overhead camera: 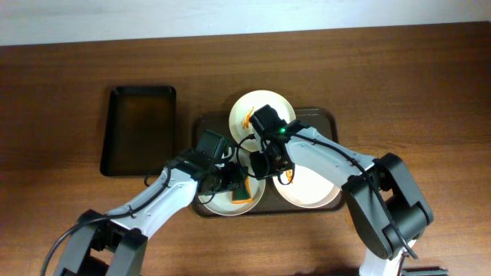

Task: Clean dirty plates on tray and stack at the side
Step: 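Regrasp the sponge with the left gripper and scrub the lower-left plate, then lift the lower-left plate with the right gripper and place it at the right side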

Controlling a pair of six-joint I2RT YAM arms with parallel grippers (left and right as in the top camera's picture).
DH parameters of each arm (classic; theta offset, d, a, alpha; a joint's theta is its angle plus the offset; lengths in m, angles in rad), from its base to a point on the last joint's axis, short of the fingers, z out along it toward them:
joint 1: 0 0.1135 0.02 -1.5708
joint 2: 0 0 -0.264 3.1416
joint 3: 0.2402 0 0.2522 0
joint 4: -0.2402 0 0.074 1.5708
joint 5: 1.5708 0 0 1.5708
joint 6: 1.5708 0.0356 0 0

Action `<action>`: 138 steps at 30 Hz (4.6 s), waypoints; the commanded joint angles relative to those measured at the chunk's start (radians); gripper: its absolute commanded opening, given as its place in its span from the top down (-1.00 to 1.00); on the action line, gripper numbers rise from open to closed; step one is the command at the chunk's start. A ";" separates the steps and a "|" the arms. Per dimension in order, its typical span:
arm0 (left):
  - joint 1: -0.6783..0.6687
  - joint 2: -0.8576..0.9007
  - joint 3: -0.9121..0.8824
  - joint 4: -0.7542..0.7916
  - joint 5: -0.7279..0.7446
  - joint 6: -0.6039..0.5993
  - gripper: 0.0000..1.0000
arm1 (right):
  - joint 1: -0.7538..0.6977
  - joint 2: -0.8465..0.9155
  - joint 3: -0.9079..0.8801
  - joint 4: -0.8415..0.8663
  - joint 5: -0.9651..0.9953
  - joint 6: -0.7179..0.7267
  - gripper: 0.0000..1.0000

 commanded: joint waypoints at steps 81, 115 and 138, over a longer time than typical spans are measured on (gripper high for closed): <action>0.385 -0.264 0.234 -0.254 -0.277 0.185 1.00 | 0.011 -0.006 0.295 -0.264 0.042 -0.135 0.92; 0.586 -0.089 0.234 -0.197 -0.204 0.229 1.00 | 0.074 -0.109 0.521 -0.415 0.316 0.094 0.92; 0.586 -0.060 0.233 -0.175 -0.207 0.231 1.00 | -1.044 0.000 0.243 -0.028 0.017 -0.028 0.92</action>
